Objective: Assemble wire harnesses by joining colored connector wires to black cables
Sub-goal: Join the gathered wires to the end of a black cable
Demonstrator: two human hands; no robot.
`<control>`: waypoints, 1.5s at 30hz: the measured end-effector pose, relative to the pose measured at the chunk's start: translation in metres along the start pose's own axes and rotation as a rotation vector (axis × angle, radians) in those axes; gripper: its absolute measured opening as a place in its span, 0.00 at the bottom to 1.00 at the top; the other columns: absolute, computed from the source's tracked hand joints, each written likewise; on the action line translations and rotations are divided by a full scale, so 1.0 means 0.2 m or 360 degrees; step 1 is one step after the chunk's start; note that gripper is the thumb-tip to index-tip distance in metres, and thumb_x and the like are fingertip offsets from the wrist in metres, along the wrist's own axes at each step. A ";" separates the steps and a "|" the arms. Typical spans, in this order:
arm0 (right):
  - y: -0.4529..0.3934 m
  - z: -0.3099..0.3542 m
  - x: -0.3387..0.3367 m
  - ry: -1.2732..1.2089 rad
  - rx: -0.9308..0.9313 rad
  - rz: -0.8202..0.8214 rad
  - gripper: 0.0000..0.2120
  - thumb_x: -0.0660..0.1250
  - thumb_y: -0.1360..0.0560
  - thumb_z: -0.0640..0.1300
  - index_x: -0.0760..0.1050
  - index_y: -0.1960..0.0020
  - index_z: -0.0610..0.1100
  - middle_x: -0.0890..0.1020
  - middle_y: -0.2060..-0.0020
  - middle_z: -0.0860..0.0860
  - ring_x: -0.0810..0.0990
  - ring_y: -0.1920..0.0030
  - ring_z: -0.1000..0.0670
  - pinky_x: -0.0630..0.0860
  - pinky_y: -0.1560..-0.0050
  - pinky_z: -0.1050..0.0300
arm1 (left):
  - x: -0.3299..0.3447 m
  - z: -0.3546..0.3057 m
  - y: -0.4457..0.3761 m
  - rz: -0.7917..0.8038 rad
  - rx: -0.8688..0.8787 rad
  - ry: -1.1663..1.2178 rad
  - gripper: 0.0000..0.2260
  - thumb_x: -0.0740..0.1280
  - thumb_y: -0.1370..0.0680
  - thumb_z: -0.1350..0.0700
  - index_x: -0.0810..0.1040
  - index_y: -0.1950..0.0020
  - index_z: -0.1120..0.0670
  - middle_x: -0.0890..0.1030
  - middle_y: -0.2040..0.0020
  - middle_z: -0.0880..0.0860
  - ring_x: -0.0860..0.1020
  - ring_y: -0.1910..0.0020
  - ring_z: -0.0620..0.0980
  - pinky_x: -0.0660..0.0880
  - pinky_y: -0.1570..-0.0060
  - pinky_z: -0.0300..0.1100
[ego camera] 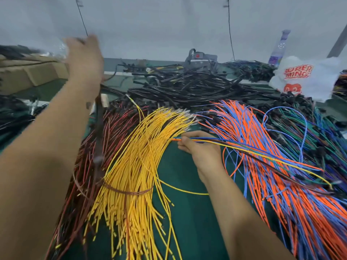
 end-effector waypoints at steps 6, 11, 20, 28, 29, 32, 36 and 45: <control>-0.01 0.00 -0.02 -0.0042 0.0020 -0.0028 0.08 0.69 0.26 0.30 0.80 0.61 0.40 0.83 0.67 0.45 0.84 0.62 0.48 0.83 0.54 0.55 | 0.39 -0.09 0.38 0.0896 0.0843 -0.1149 0.11 0.61 0.19 0.49 0.67 0.42 0.54 0.72 0.61 0.49 0.72 0.62 0.49 0.65 0.66 0.42; -0.02 0.01 -0.10 0.0000 -0.0062 -0.0375 0.08 0.68 0.26 0.31 0.79 0.61 0.42 0.83 0.65 0.47 0.83 0.65 0.52 0.81 0.58 0.62 | 0.68 0.15 0.82 0.1315 0.1343 -0.1553 0.10 0.60 0.20 0.44 0.78 0.50 0.47 0.80 0.56 0.47 0.78 0.54 0.51 0.69 0.62 0.42; -0.04 0.01 -0.14 -0.0190 -0.0107 -0.0461 0.09 0.69 0.27 0.30 0.79 0.62 0.42 0.82 0.65 0.45 0.83 0.63 0.50 0.80 0.60 0.63 | 0.65 0.37 0.94 0.1136 0.1079 -0.1093 0.07 0.60 0.19 0.49 0.69 0.44 0.50 0.75 0.55 0.49 0.74 0.58 0.53 0.68 0.64 0.47; -0.06 0.04 -0.12 -0.0259 -0.0154 -0.0317 0.08 0.68 0.26 0.30 0.79 0.60 0.40 0.82 0.60 0.41 0.84 0.63 0.51 0.81 0.55 0.59 | 0.59 0.35 0.89 0.1071 0.0942 -0.0888 0.09 0.61 0.19 0.54 0.79 0.42 0.50 0.81 0.47 0.49 0.77 0.48 0.53 0.75 0.50 0.52; -0.06 0.04 -0.11 -0.0256 -0.0152 -0.0286 0.08 0.68 0.26 0.30 0.79 0.60 0.40 0.82 0.60 0.41 0.84 0.63 0.51 0.81 0.55 0.60 | 0.59 0.36 0.88 0.1070 0.0894 -0.0815 0.09 0.63 0.19 0.55 0.80 0.43 0.50 0.81 0.47 0.49 0.77 0.47 0.52 0.75 0.49 0.50; -0.06 0.04 -0.10 -0.0231 -0.0136 -0.0239 0.08 0.67 0.26 0.30 0.79 0.60 0.40 0.82 0.64 0.45 0.84 0.63 0.50 0.80 0.56 0.61 | 0.58 0.36 0.86 0.1032 0.0816 -0.0655 0.09 0.66 0.21 0.57 0.81 0.43 0.52 0.80 0.49 0.49 0.76 0.48 0.49 0.73 0.47 0.45; -0.06 0.03 -0.10 -0.0285 -0.0124 -0.0237 0.08 0.67 0.25 0.30 0.79 0.60 0.40 0.82 0.64 0.46 0.84 0.63 0.51 0.80 0.55 0.60 | 0.56 0.36 0.84 0.0968 0.0763 -0.0523 0.08 0.70 0.24 0.56 0.83 0.45 0.50 0.79 0.53 0.45 0.76 0.51 0.45 0.72 0.49 0.39; -0.08 0.01 -0.06 -0.0802 0.0028 -0.0050 0.09 0.63 0.24 0.27 0.76 0.59 0.37 0.80 0.66 0.44 0.83 0.66 0.51 0.81 0.59 0.61 | 0.55 0.35 0.86 0.1042 0.0694 -0.0326 0.05 0.70 0.24 0.53 0.80 0.52 0.42 0.81 0.58 0.43 0.77 0.55 0.41 0.73 0.54 0.39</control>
Point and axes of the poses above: each hand's wrist, its own y-axis away from the middle knuckle, its own x-axis out of the palm, z = x × y, the point moved 8 cm from there along -y, towards the middle knuckle
